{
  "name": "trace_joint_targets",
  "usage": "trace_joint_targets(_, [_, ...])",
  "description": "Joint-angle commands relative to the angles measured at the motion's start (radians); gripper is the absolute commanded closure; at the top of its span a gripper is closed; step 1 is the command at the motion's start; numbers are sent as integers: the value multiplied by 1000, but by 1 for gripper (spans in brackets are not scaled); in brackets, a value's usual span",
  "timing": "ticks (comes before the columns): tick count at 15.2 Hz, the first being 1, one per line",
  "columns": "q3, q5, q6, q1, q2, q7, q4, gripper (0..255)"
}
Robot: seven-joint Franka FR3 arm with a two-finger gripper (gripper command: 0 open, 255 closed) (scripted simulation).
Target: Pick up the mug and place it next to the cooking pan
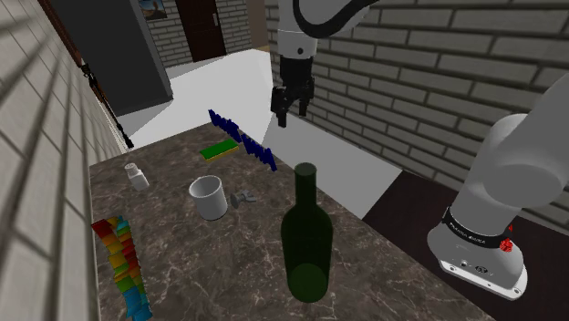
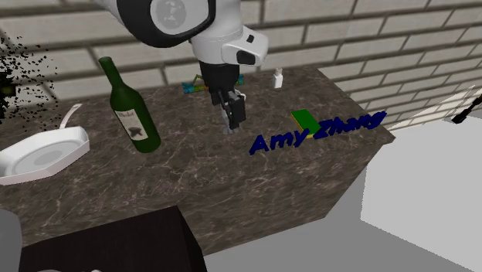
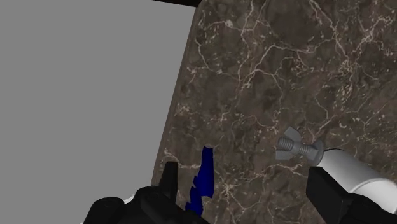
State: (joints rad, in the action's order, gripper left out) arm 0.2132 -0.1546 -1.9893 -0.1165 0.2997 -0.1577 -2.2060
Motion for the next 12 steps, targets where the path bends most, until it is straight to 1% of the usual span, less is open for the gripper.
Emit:
trace_joint_targets(1, [34,12,-35,-11,-79,-42,46,0])
trace_joint_targets(6, [91,64,-93,-37,-253,-127,157,0])
trace_joint_targets(12, [129,158,-125,-90,-476,-234,331,0])
